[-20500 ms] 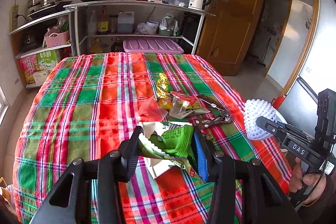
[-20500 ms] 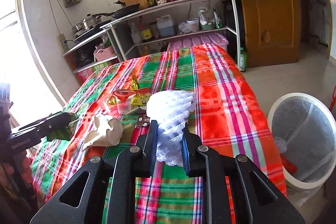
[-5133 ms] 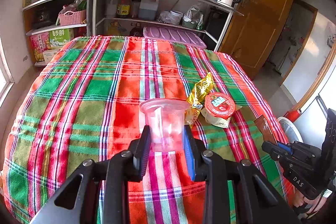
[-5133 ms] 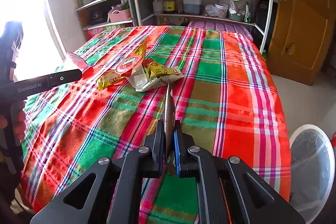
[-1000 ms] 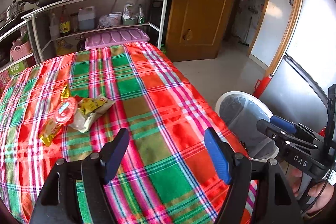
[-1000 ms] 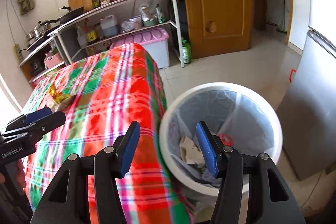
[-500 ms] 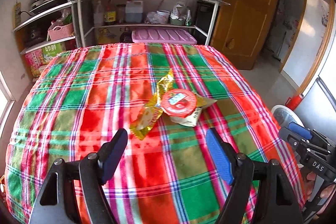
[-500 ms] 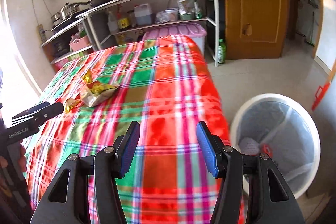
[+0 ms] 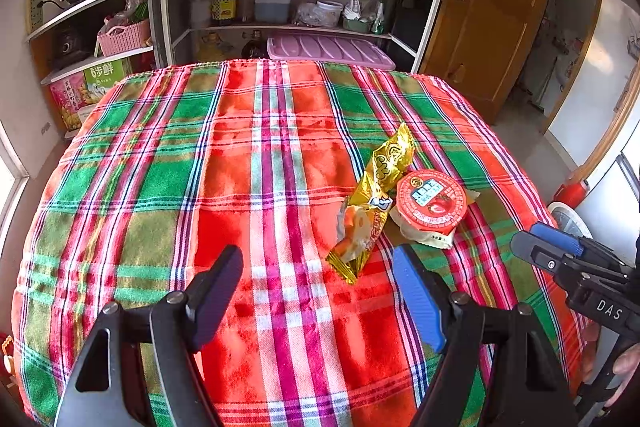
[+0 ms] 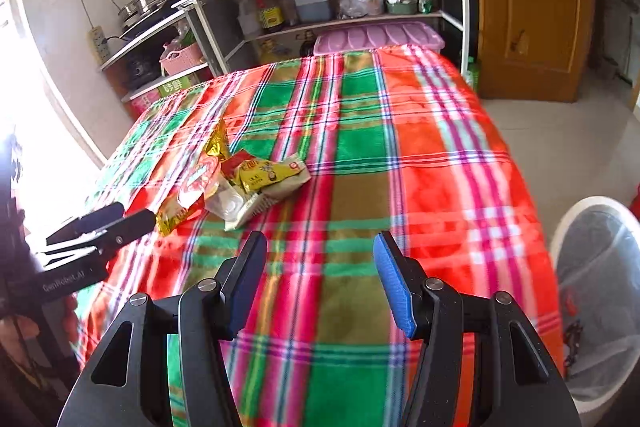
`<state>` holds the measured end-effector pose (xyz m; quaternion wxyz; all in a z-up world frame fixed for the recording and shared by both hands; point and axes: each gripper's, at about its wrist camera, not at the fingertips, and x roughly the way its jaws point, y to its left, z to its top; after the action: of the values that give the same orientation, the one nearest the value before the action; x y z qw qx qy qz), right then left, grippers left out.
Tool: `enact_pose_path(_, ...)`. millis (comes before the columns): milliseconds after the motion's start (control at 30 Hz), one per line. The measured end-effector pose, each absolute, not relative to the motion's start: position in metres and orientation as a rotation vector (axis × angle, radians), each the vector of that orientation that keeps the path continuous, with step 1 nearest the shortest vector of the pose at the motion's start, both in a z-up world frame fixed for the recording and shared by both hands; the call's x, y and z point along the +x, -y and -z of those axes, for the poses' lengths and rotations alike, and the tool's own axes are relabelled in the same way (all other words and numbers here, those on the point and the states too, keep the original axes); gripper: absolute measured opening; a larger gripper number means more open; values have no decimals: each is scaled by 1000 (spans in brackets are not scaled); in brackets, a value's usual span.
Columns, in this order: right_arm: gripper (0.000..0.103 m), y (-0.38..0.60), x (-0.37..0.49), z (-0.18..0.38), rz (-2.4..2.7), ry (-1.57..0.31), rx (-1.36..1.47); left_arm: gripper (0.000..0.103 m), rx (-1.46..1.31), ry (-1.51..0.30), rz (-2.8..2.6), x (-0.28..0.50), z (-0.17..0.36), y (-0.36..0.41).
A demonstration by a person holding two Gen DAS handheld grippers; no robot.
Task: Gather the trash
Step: 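Grasp the gold wrapper with the left tool while the right tool grasps the yellow packet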
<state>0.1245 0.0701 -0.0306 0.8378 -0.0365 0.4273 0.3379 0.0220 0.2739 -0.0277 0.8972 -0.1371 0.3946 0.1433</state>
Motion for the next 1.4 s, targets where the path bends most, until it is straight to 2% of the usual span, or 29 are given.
enact_pose_path(467,57,-108,147,37,-767,-882,-52,79,-247,-880,-303,46,47,-285)
enact_pose_path(1400,56,-153,154,51,-905,-847,-258,79,-203,-890,-247,71,48,-305)
